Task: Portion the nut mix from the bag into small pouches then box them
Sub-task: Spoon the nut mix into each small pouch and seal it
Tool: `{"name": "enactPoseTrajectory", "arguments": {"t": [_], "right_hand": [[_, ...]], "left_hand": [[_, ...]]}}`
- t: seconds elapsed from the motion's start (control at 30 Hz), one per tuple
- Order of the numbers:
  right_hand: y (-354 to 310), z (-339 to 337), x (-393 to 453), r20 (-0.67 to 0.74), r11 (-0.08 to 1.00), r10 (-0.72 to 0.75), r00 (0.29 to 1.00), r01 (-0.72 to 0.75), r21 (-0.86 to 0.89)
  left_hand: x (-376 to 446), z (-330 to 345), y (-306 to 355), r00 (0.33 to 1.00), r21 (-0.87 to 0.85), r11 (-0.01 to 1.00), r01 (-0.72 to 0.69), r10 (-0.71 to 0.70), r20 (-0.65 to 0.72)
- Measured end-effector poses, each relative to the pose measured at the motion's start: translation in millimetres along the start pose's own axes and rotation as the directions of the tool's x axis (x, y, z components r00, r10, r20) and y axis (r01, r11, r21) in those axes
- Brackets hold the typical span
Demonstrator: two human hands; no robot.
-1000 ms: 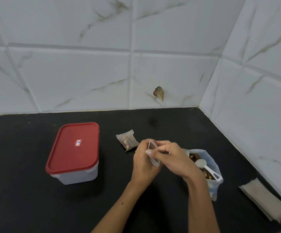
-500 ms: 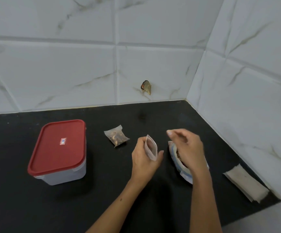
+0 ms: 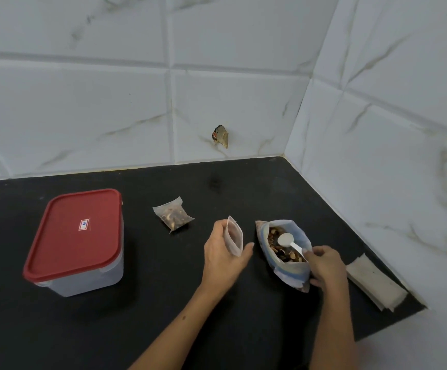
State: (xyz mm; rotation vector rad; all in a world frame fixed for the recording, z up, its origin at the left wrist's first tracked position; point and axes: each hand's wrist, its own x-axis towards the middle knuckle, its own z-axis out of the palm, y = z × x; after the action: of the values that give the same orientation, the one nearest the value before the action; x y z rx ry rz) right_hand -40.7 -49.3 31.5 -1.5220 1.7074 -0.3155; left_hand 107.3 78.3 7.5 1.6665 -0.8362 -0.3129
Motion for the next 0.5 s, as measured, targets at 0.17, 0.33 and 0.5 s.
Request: {"name": "enactPoseTrajectory", "arguments": {"t": [0.17,0.33,0.5], "right_hand": [[-3.6,4.1,-3.8,-0.03,0.999,-0.052,0.998,0.052,-0.007],[-4.5,8.1,-3.4,-0.046,0.997,-0.07,0.996,0.07,0.01],[-4.2,10.8,-5.0,-0.116,0.98,-0.163,0.98,0.147,-0.134]], "left_hand": [[0.9,1.1,-2.4,1.0,0.004,1.0,0.002,-0.002,0.003],[0.4,2.7,-3.7,0.999,0.007,1.0,0.017,-0.017,0.028],[-1.7,7.4,-2.5,0.998,-0.012,1.0,0.021,-0.02,0.064]]}}
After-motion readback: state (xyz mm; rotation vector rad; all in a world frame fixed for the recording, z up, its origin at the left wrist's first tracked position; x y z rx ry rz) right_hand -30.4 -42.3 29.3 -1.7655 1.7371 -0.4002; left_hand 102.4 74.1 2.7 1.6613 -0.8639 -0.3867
